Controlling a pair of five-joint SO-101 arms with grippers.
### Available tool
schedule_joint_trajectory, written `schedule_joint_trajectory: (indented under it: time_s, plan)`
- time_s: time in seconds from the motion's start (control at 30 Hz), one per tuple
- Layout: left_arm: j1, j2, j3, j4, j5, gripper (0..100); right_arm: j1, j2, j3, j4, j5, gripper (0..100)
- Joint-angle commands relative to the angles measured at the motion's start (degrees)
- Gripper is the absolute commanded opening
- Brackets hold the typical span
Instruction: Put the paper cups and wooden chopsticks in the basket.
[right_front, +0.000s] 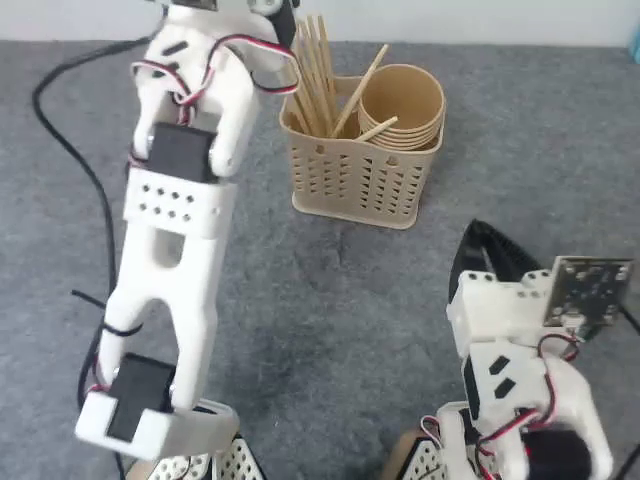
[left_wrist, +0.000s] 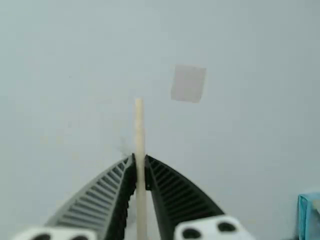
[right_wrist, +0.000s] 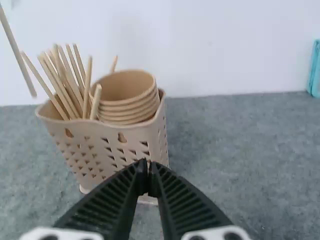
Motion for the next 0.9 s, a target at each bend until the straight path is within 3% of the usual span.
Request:
schedule_joint_trajectory:
  time_s: [0.0, 0.2, 0.53, 0.67, 0.87]
  plan:
    - [1.85, 2.99, -1.1, -9.49, -0.79, 1, 0.75, -6.2, 6.33, -3.56, 1.05, 0.7]
    - [3.69, 9.58, -1.54, -12.57, -0.88, 1, 0.75, -15.34, 12.31, -3.74, 1.05, 0.7]
    - [3.34, 12.66, -1.19, -15.82, -0.88, 5, 0.75, -14.73, 12.75, -0.57, 1.05, 0.7]
    - [1.41, 11.6, -3.3, -9.67, -0.7, 15, 0.75, -14.73, 12.75, -0.66, 1.14, 0.7]
    - [0.26, 5.63, -3.38, -1.67, -0.79, 17, 0.75, -14.73, 12.75, -0.48, 1.14, 0.7]
